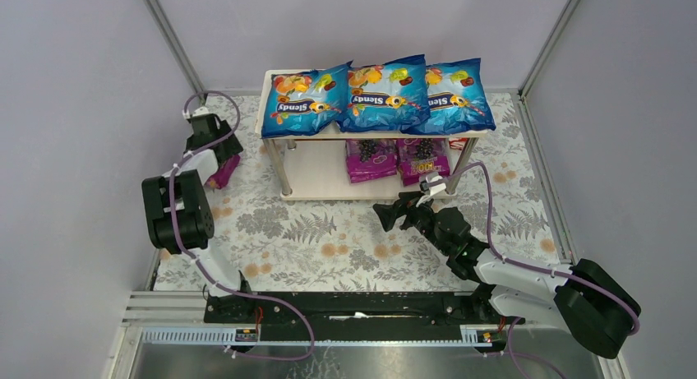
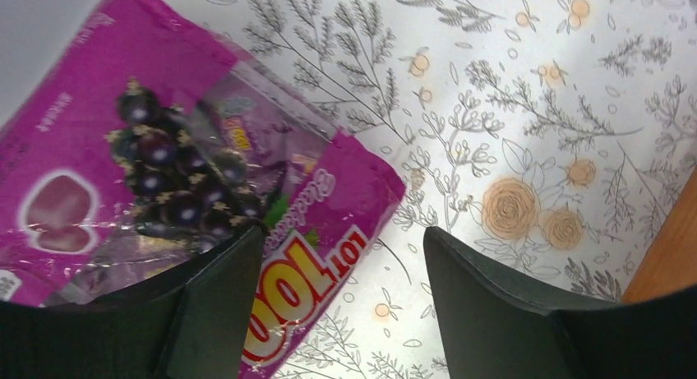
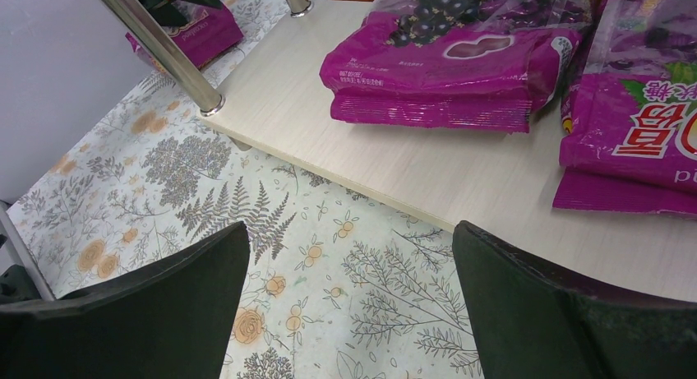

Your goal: Place and organize the candy bags onto the shelf

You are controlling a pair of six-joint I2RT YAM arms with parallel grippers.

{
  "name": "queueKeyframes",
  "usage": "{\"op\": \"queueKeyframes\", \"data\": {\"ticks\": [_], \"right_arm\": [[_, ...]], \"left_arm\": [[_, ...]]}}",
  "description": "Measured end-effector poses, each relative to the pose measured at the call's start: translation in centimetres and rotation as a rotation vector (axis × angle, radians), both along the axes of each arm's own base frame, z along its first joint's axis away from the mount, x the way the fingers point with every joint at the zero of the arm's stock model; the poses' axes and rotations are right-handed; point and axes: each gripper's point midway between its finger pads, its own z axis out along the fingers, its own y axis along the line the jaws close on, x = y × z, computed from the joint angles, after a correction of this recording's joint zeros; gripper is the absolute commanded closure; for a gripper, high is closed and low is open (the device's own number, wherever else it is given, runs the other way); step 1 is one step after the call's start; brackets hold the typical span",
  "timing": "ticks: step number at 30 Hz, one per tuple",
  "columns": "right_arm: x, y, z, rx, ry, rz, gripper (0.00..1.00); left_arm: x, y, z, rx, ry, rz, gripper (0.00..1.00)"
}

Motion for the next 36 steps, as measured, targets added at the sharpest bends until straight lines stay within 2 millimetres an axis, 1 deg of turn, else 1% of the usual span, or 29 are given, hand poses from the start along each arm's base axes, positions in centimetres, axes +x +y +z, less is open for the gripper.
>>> {"op": "queueKeyframes", "data": {"ticks": [2,5,11,13,16,19,22,26,29,32,35,36], "right_arm": [[0.0,0.0,0.0,0.0,-0.001,0.0,0.0],[0.0,0.0,0.0,-0.001,-0.001,0.0,0.0],[0.0,0.0,0.0,-0.002,-0.002,0.0,0.0],[0.0,0.0,-0.1,-0.003,-0.001,0.001,0.0],[0.0,0.0,-0.1,-0.003,-0.001,0.001,0.0],[0.0,0.0,-0.1,-0.003,0.0,0.001,0.0],[0.0,0.0,-0.1,-0.004,0.0,0.001,0.0],[0.0,0.0,-0.2,-0.007,0.004,0.003,0.0],[-0.1,0.1,-0.3,-0.008,0.005,0.007,0.0],[0.0,0.1,-0.8,-0.019,0.016,0.009,0.0],[-0.1,0.2,-1.0,-0.024,0.021,0.012,0.0],[-0.1,0.2,-1.0,-0.023,0.02,0.012,0.0]], "left_arm": [[0.1,-0.8,-0.2,0.008,0.02,-0.016,0.2],[0.1,-1.5,-0.5,0.012,0.036,-0.029,0.21],[0.0,-0.9,-1.2,0.028,0.084,-0.006,0.28],[-0.1,-0.7,-1.6,0.034,0.099,-0.002,0.28],[0.0,-0.6,-1.8,0.047,0.117,0.0,0.2],[0.1,-0.8,-2.0,0.069,0.137,-0.004,0.19],[0.1,-1.2,-2.2,0.127,0.176,-0.006,0.21],[0.0,-1.6,-2.7,0.219,0.241,0.0,0.3],[-0.1,-1.6,-2.9,0.274,0.282,0.008,0.3],[-0.2,-1.6,-3.1,0.334,0.317,0.012,0.31],[-0.3,-1.4,-3.4,0.387,0.35,0.022,0.36],[-0.4,-1.3,-3.5,0.404,0.359,0.025,0.39]]}}
